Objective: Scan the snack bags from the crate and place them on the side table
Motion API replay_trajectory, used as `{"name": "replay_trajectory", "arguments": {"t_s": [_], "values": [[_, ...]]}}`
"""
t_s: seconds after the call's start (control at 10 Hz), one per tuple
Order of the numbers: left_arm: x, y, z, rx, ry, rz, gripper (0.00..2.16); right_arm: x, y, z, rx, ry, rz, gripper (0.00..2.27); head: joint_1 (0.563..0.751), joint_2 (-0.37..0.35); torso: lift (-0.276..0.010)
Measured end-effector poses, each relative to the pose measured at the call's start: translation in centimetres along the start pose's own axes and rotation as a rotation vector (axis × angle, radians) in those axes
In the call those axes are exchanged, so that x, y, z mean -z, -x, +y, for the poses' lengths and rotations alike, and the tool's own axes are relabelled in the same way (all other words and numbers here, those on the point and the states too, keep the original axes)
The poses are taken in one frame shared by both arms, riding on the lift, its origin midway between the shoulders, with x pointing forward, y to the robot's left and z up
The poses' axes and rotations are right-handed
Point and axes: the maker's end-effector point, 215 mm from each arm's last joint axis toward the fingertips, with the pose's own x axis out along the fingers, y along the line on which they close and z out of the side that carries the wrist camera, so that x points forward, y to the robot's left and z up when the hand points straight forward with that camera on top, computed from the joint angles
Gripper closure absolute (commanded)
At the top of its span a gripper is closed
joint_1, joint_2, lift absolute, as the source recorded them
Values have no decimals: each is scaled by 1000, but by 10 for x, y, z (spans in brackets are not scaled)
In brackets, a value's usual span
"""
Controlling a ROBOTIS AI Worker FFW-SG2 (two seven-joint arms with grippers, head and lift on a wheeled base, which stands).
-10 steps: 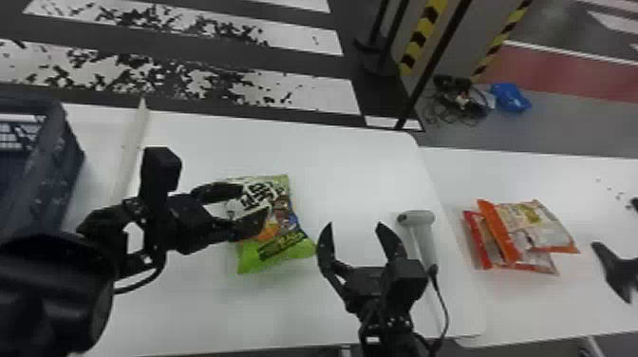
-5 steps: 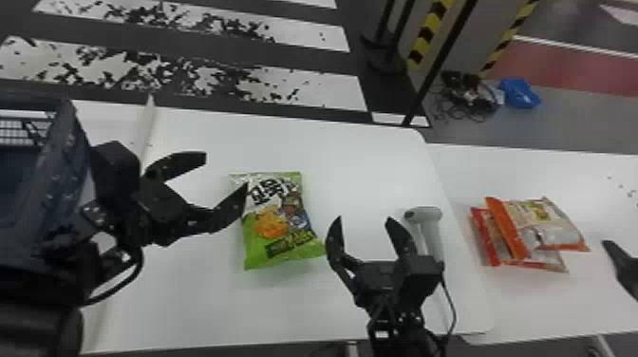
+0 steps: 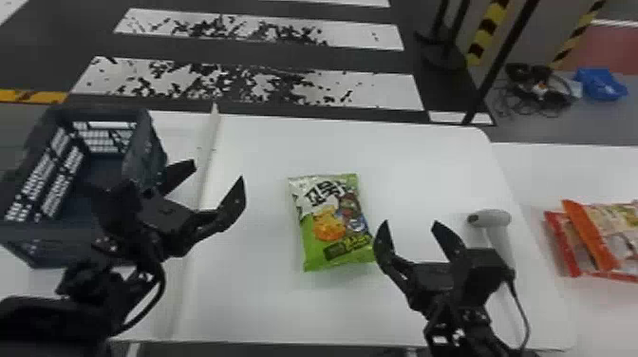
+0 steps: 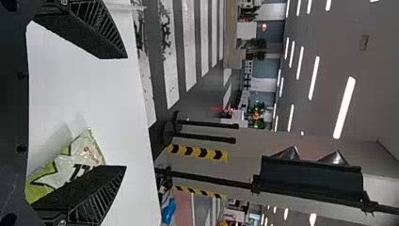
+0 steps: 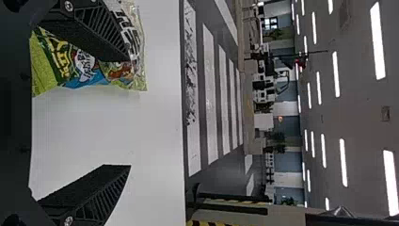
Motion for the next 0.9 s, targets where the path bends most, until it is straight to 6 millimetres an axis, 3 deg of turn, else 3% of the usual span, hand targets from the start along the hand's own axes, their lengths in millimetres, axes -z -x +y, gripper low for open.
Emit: {"name": "replay_trajectory", "arguments": {"t_s": [0.4, 0.6, 0.9], "values": [[-3, 46, 47, -113, 31, -9, 39, 34, -16, 7, -124, -180, 184, 76, 695, 60, -81], [3, 54, 49, -115, 42, 2, 39, 56, -22, 8, -169, -243, 299, 76, 695, 72, -81], [10, 55, 43, -101, 58, 18, 39, 74, -25, 4, -210, -327, 410, 76, 695, 65, -81]]}}
